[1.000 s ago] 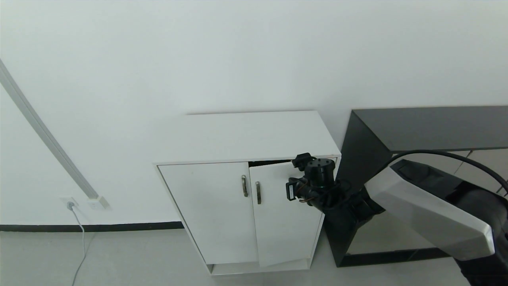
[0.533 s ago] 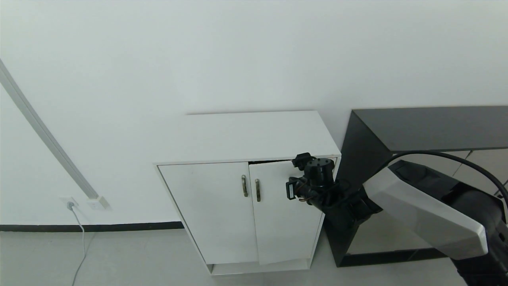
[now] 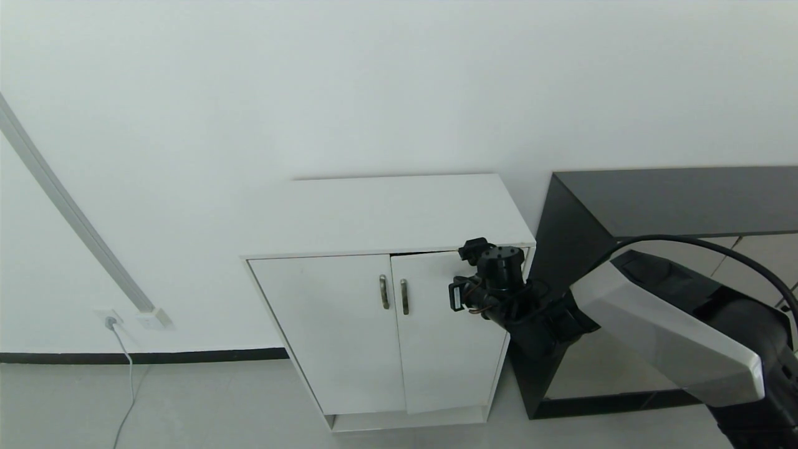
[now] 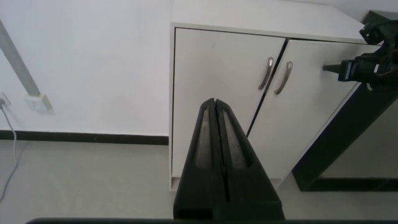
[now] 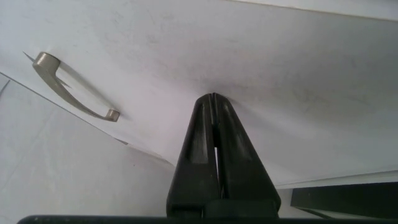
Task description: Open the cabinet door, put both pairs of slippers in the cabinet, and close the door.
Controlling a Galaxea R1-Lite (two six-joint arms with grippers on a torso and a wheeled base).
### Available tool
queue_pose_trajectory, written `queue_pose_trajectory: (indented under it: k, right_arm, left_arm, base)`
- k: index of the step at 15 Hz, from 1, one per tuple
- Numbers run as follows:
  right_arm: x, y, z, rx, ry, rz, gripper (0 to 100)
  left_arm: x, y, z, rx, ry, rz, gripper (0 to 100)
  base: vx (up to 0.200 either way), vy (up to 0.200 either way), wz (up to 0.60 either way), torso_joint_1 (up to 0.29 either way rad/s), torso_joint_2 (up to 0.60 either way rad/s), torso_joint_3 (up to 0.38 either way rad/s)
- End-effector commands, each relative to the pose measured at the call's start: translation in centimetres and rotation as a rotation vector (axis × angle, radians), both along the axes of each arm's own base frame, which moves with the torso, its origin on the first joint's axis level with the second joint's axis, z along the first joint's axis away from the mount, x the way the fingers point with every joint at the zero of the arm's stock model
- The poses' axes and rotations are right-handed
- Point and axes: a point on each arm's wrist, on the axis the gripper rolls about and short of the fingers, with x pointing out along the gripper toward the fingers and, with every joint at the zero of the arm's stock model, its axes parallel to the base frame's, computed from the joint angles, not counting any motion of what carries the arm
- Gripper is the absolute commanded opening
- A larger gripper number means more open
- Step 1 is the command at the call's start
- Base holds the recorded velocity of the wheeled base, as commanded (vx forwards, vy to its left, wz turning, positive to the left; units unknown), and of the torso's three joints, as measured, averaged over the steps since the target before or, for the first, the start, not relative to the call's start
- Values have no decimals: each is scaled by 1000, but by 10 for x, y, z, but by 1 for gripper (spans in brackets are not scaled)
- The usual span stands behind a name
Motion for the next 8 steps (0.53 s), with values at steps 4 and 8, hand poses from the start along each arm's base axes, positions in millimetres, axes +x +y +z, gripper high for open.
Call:
queue_pose_trajectory:
  k: [4,8]
  right_arm:
    - [1,1,1,0,-1,0,0]
    - [4,0,1,1,-3,-5,0]
  left_arm:
    - [0,0,0,0,0,1,0]
    - [0,0,0,0,0,1,0]
  base:
    - [0,0,0,0,0,0]
    - [0,0,0,0,0,0]
